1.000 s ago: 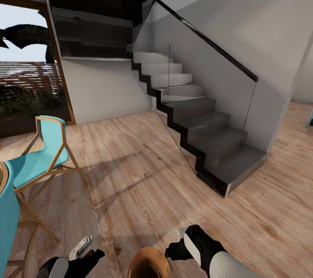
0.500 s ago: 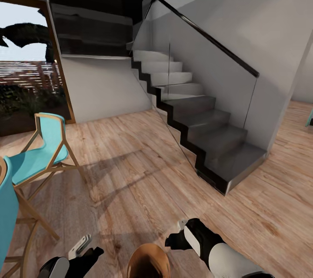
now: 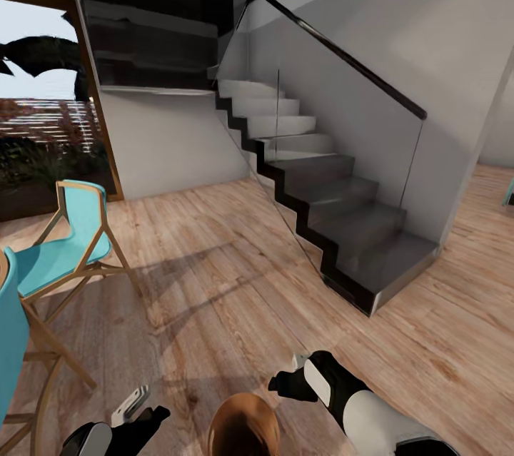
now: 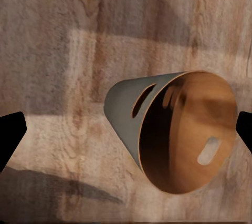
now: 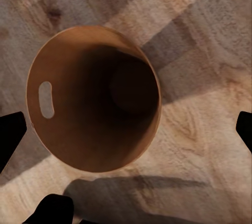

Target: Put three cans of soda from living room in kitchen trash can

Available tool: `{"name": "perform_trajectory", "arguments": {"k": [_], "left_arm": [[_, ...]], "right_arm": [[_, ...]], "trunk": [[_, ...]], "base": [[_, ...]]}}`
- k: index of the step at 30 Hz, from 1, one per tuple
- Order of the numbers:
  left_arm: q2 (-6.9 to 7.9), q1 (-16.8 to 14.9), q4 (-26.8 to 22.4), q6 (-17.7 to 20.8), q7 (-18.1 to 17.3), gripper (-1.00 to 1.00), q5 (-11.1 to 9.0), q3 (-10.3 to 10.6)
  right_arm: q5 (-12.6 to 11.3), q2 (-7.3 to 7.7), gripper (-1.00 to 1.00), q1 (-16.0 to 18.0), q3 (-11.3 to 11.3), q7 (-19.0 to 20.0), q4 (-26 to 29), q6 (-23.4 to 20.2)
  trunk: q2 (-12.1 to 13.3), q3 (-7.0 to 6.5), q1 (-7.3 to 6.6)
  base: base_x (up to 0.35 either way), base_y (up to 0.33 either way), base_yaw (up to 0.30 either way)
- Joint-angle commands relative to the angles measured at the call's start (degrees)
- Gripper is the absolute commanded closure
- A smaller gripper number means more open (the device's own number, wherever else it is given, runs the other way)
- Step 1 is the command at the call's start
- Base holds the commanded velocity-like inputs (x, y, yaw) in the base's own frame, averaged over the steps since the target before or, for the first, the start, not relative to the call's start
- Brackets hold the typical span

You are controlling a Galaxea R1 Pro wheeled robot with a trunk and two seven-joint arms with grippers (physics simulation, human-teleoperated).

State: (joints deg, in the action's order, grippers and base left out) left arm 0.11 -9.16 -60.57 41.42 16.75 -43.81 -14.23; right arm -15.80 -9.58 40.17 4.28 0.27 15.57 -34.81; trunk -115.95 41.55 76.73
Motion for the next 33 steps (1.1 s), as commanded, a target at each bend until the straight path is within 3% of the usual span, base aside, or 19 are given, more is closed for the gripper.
{"name": "perform_trajectory", "arguments": {"k": [1, 9, 11, 14, 17, 23, 33], "left_arm": [[0.06, -0.25, 1.04, 0.92, 0.00, -1.00, -0.03, -0.12], [0.11, -2.12, 4.66, 1.62, -0.04, -1.00, 0.03, -0.26], [0.21, -4.37, 5.22, 2.60, 0.10, -1.00, 0.09, -0.21], [0.44, -9.17, 5.40, 8.59, 1.15, -1.00, 0.46, -0.24], [1.04, -12.00, 5.44, 11.13, 1.81, -1.00, 0.32, -0.29], [0.06, -12.92, 6.19, 10.15, 2.25, -1.00, 0.62, 0.16], [-0.36, -12.85, 7.40, 8.35, 2.29, -1.00, 0.65, 0.25]], "right_arm": [[-0.08, 0.00, -1.00, 0.00, 0.07, -0.06, -0.01, 0.00], [-0.04, -0.01, -1.00, 0.00, 0.15, -0.12, -0.01, 0.00], [-0.03, -0.03, -1.00, 0.00, 0.18, -0.15, -0.01, 0.00], [-0.03, -0.01, -1.00, 0.00, 0.22, -0.16, -0.03, 0.00], [-0.02, 0.00, -1.00, 0.00, 0.27, -0.16, -0.04, 0.00], [0.04, -0.02, -1.00, 0.00, 0.29, -0.18, -0.09, 0.00], [-0.05, 0.00, -1.00, 0.00, 0.19, -0.20, -0.10, -0.01]], "trunk": [[-0.42, 0.18, 0.23], [-3.62, 1.62, 1.98], [-4.43, 1.98, 2.42], [-5.63, 2.52, 3.08], [-6.83, 3.06, 3.74], [-9.24, 4.13, 5.06], [-13.25, 5.93, 7.25]], "base": [[0.000, 0.000, 0.000], [0.000, 0.000, 0.000], [0.000, 0.000, 0.000], [0.000, 0.000, 0.000], [0.000, 0.000, 0.000], [0.000, 0.000, 0.000], [0.000, 0.000, 0.000]]}}
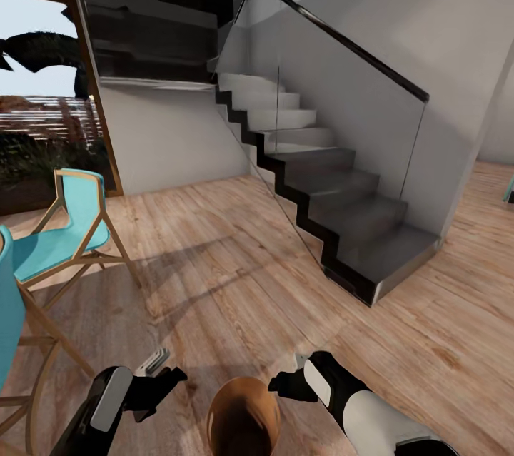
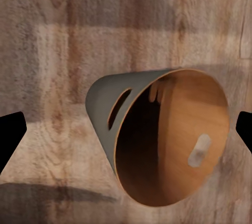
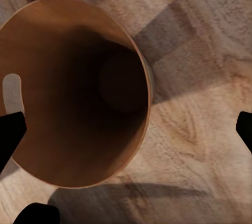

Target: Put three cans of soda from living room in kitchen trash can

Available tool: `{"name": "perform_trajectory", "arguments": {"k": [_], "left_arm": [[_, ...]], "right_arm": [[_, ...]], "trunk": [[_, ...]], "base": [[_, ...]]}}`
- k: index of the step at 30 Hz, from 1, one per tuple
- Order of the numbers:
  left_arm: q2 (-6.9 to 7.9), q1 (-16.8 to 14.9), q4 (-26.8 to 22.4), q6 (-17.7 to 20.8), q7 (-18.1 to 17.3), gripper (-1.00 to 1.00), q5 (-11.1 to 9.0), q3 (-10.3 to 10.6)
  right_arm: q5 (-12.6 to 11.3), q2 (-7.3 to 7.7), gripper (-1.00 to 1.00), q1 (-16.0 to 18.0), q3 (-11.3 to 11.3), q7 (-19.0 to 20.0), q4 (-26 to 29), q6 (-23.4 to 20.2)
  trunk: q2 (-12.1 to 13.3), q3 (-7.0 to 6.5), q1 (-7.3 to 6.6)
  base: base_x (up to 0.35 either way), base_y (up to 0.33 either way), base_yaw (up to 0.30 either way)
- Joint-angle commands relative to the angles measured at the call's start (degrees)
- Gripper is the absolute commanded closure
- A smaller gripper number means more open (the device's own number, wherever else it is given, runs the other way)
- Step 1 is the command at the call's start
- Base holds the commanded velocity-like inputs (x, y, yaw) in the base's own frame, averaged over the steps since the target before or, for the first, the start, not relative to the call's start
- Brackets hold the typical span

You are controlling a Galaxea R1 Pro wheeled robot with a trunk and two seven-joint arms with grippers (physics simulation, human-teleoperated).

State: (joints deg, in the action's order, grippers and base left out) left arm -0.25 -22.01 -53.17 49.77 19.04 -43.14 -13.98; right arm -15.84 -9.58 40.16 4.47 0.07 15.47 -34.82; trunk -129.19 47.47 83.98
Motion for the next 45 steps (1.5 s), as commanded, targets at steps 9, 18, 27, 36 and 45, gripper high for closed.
{"name": "perform_trajectory", "arguments": {"k": [9, 18, 27, 36, 45], "left_arm": [[-0.08, 0.00, 0.16, -0.19, -0.05, -1.00, -0.01, 0.01], [-0.06, 0.02, 0.17, -0.20, -0.06, -1.00, -0.01, 0.01], [-0.09, 0.04, 0.17, -0.20, 0.01, -1.00, 0.05, 0.01], [-0.03, 0.04, 0.17, -0.20, 0.03, -1.00, 0.07, 0.01], [-0.02, 0.04, 0.17, -0.20, 0.03, -1.00, 0.08, 0.01]], "right_arm": [[-0.36, -0.02, -1.00, 2.51, -0.38, -2.35, -0.11, -0.55], [-0.28, -0.04, -1.00, 1.26, -0.28, -2.59, 3.29, 2.18], [-0.11, -0.15, -1.00, -2.80, 0.14, -2.77, 11.13, 1.07], [-0.18, -0.24, -1.00, -2.90, 0.14, -3.25, 9.39, 0.30], [-0.49, -0.41, -1.00, -2.88, -0.22, -10.31, 9.04, 0.43]], "trunk": [[-3.62, 1.62, 1.98], [-7.23, 3.24, 3.96], [-10.84, 4.85, 5.94], [-14.07, 6.51, 7.72], [-14.19, 8.50, 7.95]], "base": [[0.000, 0.000, 0.000], [0.000, 0.000, 0.000], [0.000, 0.000, 0.000], [0.000, 0.000, 0.000], [0.000, 0.000, 0.081]]}}
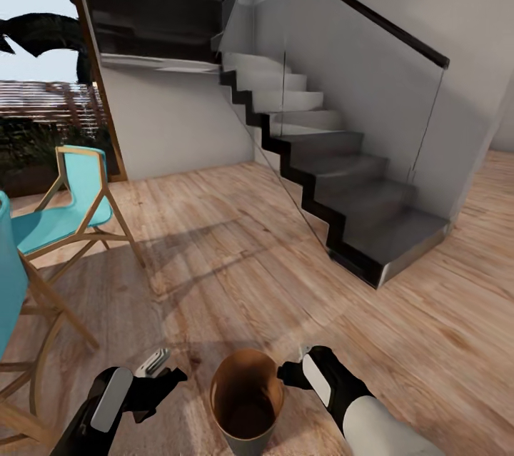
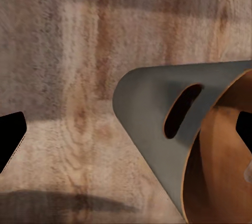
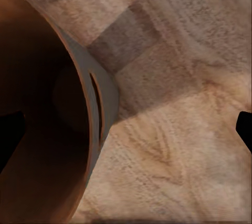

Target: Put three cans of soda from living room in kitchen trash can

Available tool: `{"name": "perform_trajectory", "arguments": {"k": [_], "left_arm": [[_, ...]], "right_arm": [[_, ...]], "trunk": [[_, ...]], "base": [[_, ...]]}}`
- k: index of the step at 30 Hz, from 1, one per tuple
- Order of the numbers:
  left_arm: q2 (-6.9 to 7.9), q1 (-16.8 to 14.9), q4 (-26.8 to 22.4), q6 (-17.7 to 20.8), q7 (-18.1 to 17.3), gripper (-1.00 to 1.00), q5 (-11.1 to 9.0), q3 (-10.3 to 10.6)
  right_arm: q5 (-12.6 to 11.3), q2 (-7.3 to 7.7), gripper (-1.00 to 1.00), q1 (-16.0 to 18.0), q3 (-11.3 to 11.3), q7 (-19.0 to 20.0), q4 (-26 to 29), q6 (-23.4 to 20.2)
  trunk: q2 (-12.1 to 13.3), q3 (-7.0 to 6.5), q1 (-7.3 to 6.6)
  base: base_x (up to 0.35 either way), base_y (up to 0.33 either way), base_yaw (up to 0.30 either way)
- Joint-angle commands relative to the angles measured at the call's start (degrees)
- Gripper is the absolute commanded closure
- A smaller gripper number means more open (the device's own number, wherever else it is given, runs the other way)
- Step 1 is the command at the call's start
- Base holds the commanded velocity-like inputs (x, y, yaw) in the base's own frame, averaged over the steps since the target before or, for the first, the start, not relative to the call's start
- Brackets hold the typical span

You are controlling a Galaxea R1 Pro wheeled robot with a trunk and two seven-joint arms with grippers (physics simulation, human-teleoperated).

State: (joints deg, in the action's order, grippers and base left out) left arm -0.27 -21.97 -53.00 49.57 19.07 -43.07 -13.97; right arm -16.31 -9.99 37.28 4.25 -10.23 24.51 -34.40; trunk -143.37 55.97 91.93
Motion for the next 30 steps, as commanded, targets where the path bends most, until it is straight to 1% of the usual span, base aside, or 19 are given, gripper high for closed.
{"name": "perform_trajectory", "arguments": {"k": [1, 3, 8, 30], "left_arm": [[0.00, 0.00, 0.00, 0.00, 0.00, -1.00, 0.00, 0.00], [0.00, 0.00, 0.00, 0.00, 0.00, -1.00, 0.00, 0.00], [0.00, 0.00, 0.00, 0.00, 0.00, -1.00, 0.00, 0.00], [-0.06, 0.00, 0.00, 0.00, 0.00, -1.00, 0.00, 0.00]], "right_arm": [[-0.02, 0.01, -1.00, 0.02, -0.01, -0.14, 0.00, -0.01], [-0.06, 0.08, -1.00, 0.05, -0.06, -0.40, 0.01, -0.03], [-0.22, 0.08, -1.00, 0.07, -0.05, -0.62, -0.06, -0.15], [-0.22, 0.14, -1.00, 0.48, -0.04, -0.67, -0.16, -0.32]], "trunk": [[-0.02, 0.23, 0.02], [-0.05, 0.67, 0.07], [-0.11, 1.78, 0.20], [-0.41, 6.65, 0.77]], "base": [[0.000, 0.000, 0.243], [0.000, 0.000, 0.234], [0.000, 0.000, 0.067], [0.000, 0.000, 0.005]]}}
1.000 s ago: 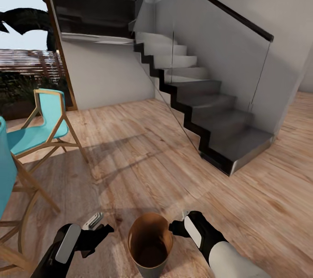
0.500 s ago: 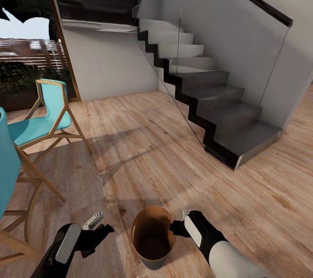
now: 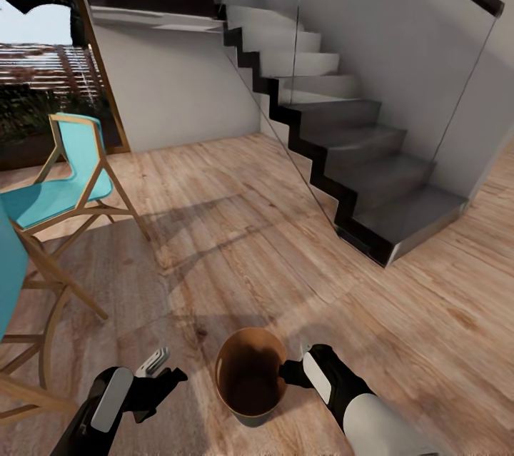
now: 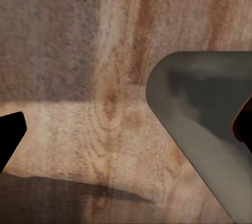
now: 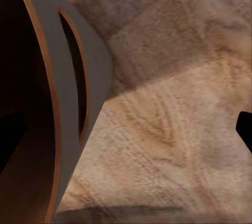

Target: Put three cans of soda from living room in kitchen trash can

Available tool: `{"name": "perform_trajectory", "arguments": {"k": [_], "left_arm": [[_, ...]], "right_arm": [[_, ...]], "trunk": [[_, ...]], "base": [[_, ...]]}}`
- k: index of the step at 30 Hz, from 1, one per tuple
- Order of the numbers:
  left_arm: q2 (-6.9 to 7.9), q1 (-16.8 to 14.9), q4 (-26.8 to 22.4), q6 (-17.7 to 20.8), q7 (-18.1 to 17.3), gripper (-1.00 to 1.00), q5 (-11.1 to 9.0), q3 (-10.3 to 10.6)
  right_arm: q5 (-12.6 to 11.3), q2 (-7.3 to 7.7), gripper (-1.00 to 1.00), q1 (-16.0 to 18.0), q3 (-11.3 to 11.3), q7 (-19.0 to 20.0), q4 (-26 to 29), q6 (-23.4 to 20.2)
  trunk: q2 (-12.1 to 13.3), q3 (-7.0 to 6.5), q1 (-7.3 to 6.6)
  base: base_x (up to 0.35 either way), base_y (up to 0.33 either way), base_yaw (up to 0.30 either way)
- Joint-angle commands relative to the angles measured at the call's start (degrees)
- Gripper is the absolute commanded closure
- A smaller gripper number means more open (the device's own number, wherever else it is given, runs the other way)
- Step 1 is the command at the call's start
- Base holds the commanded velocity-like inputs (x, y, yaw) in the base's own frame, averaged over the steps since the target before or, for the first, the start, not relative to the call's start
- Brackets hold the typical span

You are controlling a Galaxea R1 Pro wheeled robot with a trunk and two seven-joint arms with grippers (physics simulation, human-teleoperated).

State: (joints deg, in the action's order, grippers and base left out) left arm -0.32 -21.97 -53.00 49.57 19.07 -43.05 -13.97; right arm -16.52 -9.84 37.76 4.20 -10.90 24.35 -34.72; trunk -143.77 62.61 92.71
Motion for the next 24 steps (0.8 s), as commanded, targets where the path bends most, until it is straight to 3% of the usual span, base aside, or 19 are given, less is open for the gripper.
{"name": "perform_trajectory", "arguments": {"k": [1, 4, 14, 15, 24], "left_arm": [[0.01, 0.00, 0.00, 0.00, 0.00, -1.00, -0.01, 0.00], [0.04, 0.00, 0.00, 0.00, 0.00, -1.00, -0.01, 0.00], [0.05, 0.08, 0.00, 0.00, -0.26, -1.00, -0.09, 0.00], [0.05, 0.08, 0.00, 0.00, -0.29, -1.00, -0.10, 0.00], [0.06, 1.24, 1.73, -0.55, -0.59, -1.00, -0.10, 0.02]], "right_arm": [[0.00, 0.00, -1.00, 0.01, 0.00, 0.00, 0.00, 0.00], [0.00, 0.00, -1.00, 0.02, 0.01, 0.00, 0.00, -0.02], [0.10, -0.06, -1.00, 0.07, 0.03, 0.02, -0.47, -0.16], [0.13, -0.12, 1.00, 0.12, 0.06, 0.04, -1.09, -0.16], [0.05, -0.15, 1.00, 0.29, 0.10, 0.00, -2.44, -0.18]], "trunk": [[-0.02, 0.23, 0.02], [-0.06, 0.89, 0.10], [-0.06, 0.89, 0.10], [-0.06, 0.89, 0.10], [-0.06, 0.89, 0.10]], "base": [[0.000, 0.000, 0.000], [0.000, 0.000, 0.000], [0.000, 0.000, 0.000], [0.000, 0.000, 0.000], [0.000, 0.000, 0.000]]}}
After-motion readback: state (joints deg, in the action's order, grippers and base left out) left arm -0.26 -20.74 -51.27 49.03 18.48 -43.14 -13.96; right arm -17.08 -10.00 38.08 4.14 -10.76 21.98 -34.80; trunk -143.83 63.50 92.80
